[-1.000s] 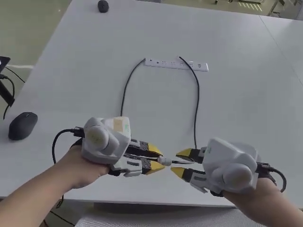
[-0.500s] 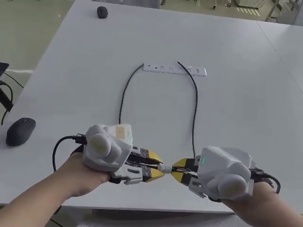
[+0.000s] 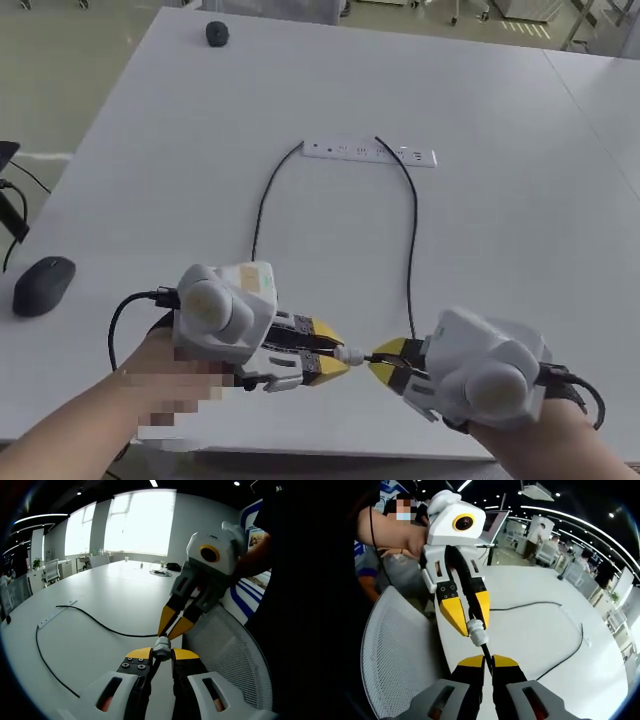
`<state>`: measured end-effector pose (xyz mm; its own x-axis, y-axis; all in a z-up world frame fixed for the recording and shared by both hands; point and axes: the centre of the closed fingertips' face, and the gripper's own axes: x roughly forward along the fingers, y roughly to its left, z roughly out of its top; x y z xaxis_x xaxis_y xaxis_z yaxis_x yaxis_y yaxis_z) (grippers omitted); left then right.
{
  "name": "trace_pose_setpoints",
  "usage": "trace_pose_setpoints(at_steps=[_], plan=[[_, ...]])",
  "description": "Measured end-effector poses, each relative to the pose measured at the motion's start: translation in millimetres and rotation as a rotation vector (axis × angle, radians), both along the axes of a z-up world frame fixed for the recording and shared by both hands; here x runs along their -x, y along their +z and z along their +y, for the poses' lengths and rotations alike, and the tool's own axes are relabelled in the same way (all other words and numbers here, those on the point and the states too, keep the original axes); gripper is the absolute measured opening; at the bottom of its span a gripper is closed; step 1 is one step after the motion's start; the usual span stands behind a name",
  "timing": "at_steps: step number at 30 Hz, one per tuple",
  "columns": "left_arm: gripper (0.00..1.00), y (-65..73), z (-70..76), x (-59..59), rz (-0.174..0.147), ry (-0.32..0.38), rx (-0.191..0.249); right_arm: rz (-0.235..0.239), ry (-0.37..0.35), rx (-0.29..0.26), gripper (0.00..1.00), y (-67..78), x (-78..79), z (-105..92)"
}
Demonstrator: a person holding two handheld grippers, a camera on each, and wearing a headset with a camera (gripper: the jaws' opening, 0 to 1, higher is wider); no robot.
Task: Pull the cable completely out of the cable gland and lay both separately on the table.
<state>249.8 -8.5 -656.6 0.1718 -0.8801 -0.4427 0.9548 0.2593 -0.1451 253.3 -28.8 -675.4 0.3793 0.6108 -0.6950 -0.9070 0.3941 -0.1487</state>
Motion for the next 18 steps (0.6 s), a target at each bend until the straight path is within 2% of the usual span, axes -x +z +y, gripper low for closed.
trace_pose_setpoints(at_steps=[3,6,10,12,13,15,18], plan=[[0.15,-0.2,-0.7,-1.3,0.004,0.007,-0.002,0.001,-0.032,0.006,0.00,-2.7,-4.4,-7.0],[0.15,2.7,-2.4,-2.5,0.010,0.016,0.020,0.023,-0.089,0.004,0.00,-6.7,-7.9,-19.2],[0.15,2.5,-4.5,-2.7,0.012,0.019,0.021,0.054,-0.154,-0.014,0.00,-10.8,-11.0,-30.0],[0.15,3.2,-6.4,-3.0,0.014,0.021,0.026,0.070,-0.207,-0.028,0.00,-13.4,-13.7,-36.2],[0.15,3.3,-6.6,-3.0,0.012,0.022,0.026,0.097,-0.240,-0.038,0.00,-15.8,-13.7,-39.7],[0.15,3.3,-6.9,-3.4,0.013,0.025,0.026,0.097,-0.276,-0.050,0.00,-16.3,-17.5,-44.7],[0.15,3.3,-7.0,-4.9,0.012,0.032,0.027,0.128,-0.346,-0.069,0.00,-20.4,-20.2,-52.8]])
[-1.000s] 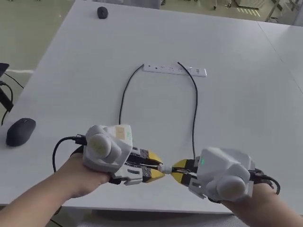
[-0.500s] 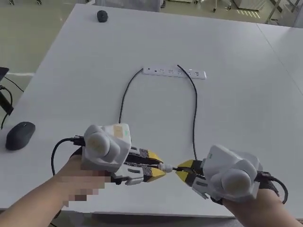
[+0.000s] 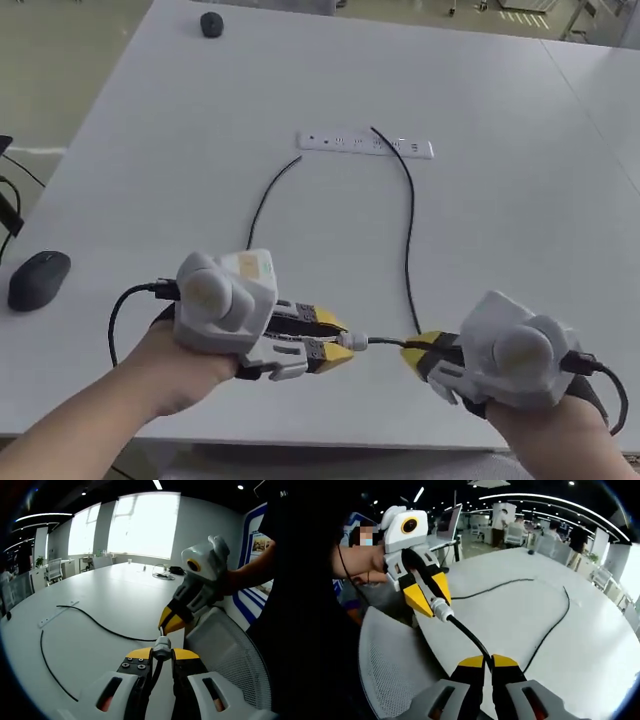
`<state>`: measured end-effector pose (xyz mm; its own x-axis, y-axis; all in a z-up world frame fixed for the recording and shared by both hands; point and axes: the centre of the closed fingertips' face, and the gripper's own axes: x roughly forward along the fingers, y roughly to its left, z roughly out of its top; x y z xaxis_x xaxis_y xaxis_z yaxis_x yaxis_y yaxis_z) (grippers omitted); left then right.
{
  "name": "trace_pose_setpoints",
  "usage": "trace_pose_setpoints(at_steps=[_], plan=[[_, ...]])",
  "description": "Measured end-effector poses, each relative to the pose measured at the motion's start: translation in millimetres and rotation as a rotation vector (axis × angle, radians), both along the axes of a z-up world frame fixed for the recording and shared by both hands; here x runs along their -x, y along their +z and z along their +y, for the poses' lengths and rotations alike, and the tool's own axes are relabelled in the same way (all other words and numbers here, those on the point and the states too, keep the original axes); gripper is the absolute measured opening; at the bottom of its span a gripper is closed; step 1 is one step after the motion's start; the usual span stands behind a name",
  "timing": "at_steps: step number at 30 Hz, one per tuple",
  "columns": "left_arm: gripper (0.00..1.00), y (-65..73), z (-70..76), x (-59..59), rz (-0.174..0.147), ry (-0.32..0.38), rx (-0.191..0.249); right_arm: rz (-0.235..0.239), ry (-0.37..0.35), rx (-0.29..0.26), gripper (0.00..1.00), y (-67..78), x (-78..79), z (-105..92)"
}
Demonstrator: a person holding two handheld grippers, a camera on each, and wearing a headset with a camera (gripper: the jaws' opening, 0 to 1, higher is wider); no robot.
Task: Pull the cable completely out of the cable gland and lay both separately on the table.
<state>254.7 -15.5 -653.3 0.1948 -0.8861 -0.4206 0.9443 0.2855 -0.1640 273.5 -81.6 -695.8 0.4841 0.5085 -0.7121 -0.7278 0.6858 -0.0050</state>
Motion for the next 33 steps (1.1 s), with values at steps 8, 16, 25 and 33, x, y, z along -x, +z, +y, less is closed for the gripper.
trace_pose_setpoints(at_steps=[8,16,25,33], plan=[[0.15,-1.6,-1.3,-0.2,0.010,0.008,0.000,0.060,-0.098,-0.041,0.00,-6.7,2.0,-8.7],[0.15,-1.6,2.3,-2.0,0.013,0.011,0.003,0.041,-0.062,-0.042,0.00,-5.3,5.6,-6.1],[0.15,0.8,7.6,-6.7,0.030,0.036,0.021,-0.015,-0.012,-0.037,0.03,4.4,5.6,-2.7],[0.15,-1.4,6.6,-4.7,0.048,0.039,0.016,-0.075,0.052,-0.058,0.13,30.7,10.8,21.3]])
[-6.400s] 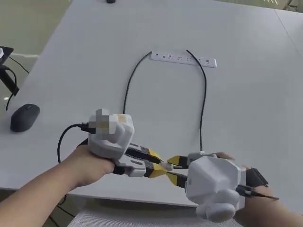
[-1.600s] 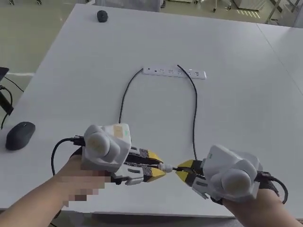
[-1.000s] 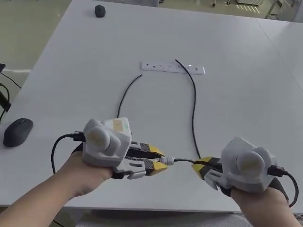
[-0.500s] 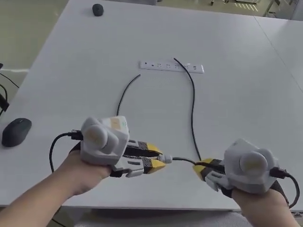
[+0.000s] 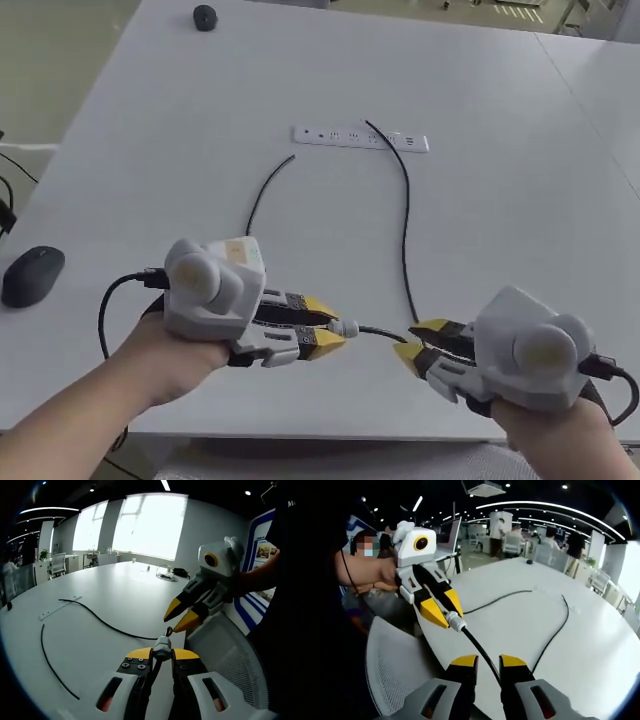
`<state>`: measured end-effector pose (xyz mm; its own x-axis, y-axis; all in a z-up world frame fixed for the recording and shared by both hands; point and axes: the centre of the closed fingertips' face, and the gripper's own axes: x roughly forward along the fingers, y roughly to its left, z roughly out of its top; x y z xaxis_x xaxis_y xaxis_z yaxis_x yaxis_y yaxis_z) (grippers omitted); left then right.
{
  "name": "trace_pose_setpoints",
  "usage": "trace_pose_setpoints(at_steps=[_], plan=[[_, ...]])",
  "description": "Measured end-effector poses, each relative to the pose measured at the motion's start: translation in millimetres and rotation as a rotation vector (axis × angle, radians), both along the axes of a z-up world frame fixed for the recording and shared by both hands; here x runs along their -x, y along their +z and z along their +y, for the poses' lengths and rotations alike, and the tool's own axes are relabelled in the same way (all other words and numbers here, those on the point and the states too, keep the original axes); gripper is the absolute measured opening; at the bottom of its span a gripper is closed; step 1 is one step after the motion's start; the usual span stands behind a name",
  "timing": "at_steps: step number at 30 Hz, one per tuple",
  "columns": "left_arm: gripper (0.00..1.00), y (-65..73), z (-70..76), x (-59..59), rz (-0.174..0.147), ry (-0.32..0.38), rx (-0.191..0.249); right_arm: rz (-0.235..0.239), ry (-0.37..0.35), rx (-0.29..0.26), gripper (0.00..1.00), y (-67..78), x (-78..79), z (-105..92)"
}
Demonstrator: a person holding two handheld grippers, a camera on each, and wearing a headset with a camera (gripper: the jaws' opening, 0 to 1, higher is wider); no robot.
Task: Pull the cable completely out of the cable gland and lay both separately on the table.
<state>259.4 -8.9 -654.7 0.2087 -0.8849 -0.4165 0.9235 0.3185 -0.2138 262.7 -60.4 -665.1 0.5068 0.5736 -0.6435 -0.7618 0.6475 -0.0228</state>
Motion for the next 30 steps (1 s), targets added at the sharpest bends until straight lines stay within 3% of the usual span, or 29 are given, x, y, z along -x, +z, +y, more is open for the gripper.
trace_pose_setpoints(at_steps=[3,9,16,20,24,30], plan=[[0.15,-0.7,-1.2,1.7,0.003,-0.006,-0.004,-0.051,0.058,0.039,0.13,3.9,-1.7,11.5],[0.15,-1.0,-1.8,2.5,0.004,-0.009,-0.011,-0.073,0.136,0.088,0.13,-0.7,2.1,29.1],[0.15,-1.5,-3.0,2.1,0.009,-0.010,-0.017,-0.098,0.162,0.128,0.06,-4.0,1.4,33.7],[0.15,-2.5,-4.4,2.7,0.009,-0.010,-0.021,-0.097,0.146,0.130,0.04,-4.7,-0.8,31.7],[0.15,-1.8,-5.4,1.5,0.004,-0.007,-0.019,-0.044,0.073,0.094,0.03,-5.6,-2.7,27.4],[0.15,1.3,-6.1,-0.8,-0.003,0.000,-0.013,-0.018,0.026,0.068,0.01,-6.1,-5.7,18.6]])
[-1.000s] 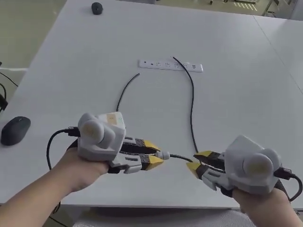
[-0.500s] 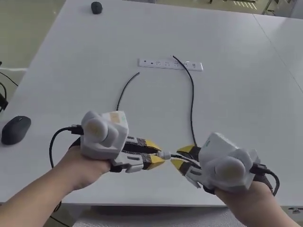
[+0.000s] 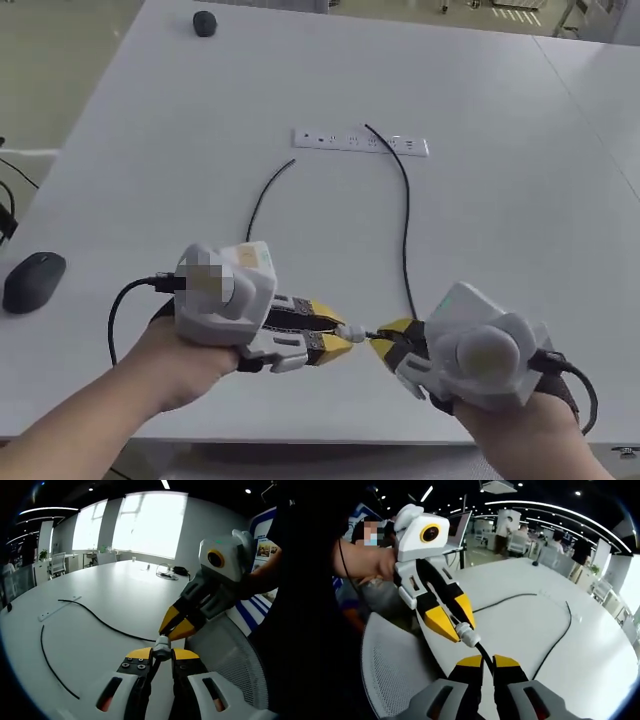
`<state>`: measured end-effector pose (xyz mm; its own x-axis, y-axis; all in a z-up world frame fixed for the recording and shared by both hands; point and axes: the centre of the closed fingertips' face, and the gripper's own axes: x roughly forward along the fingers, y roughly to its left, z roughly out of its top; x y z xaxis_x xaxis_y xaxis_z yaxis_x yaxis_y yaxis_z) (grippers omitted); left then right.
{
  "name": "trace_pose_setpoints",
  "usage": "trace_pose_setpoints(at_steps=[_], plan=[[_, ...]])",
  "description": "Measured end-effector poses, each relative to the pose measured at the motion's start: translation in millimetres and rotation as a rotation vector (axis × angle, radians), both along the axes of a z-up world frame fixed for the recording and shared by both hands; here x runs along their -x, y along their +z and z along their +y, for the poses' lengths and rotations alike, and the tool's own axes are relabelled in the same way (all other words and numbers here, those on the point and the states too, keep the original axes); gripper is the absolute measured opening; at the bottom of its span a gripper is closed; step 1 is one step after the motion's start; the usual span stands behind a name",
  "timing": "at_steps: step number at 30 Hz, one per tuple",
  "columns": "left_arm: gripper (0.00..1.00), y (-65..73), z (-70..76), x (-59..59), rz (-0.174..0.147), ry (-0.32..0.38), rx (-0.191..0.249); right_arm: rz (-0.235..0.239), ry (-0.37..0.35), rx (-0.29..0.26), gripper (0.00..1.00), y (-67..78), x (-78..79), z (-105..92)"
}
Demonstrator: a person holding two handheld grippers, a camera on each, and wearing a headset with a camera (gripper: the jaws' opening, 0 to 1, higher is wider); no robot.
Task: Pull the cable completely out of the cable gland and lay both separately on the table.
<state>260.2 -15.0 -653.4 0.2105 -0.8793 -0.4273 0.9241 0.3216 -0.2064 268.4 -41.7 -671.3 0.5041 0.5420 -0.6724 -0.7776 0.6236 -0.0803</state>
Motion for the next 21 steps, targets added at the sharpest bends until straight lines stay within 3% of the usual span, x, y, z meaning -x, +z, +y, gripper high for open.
trace_pose_setpoints(at_steps=[18,21], plan=[[0.15,4.5,-2.7,-3.9,0.000,0.012,0.013,0.075,-0.180,-0.093,0.00,-8.1,-12.5,-39.5],[0.15,4.1,-2.8,-4.6,0.002,0.017,0.016,0.109,-0.240,-0.135,0.00,-10.0,-14.7,-46.6]])
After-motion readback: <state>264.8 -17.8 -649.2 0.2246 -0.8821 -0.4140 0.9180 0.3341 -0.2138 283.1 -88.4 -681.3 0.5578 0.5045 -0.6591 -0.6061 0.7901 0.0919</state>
